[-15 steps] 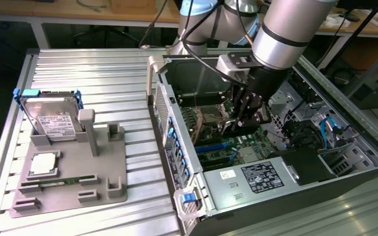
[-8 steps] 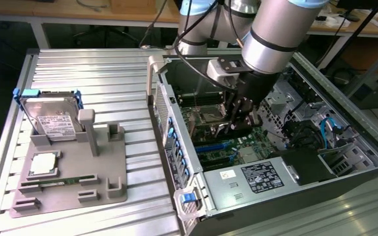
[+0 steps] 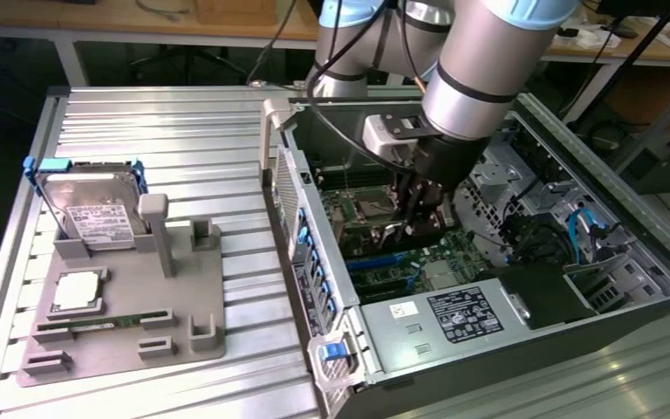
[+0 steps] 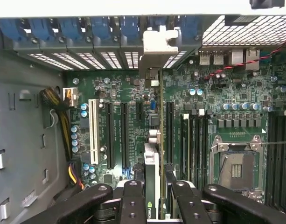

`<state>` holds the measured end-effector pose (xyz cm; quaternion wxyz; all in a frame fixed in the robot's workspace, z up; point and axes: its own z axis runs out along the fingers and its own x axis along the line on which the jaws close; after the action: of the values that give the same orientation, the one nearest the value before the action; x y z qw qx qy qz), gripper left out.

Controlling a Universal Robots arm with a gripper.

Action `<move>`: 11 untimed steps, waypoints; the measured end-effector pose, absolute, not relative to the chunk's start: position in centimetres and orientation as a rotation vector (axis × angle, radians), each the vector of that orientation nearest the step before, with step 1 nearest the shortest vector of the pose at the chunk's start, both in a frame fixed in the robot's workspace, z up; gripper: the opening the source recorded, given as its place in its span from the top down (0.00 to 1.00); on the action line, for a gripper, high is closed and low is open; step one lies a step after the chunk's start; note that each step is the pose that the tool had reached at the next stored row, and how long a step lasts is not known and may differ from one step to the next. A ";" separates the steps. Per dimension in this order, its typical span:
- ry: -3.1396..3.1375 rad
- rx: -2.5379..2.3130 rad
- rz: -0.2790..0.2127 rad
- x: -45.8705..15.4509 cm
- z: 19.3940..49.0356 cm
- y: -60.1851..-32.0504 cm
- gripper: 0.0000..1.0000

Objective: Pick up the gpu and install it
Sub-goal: 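Insert the gpu into the slot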

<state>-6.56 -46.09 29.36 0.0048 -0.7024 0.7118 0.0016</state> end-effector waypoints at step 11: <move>2.251 -2.168 -0.005 -7.0 28.3 -46.0 0.73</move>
<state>-6.97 -46.05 28.34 0.0079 -0.6937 0.7202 -0.0016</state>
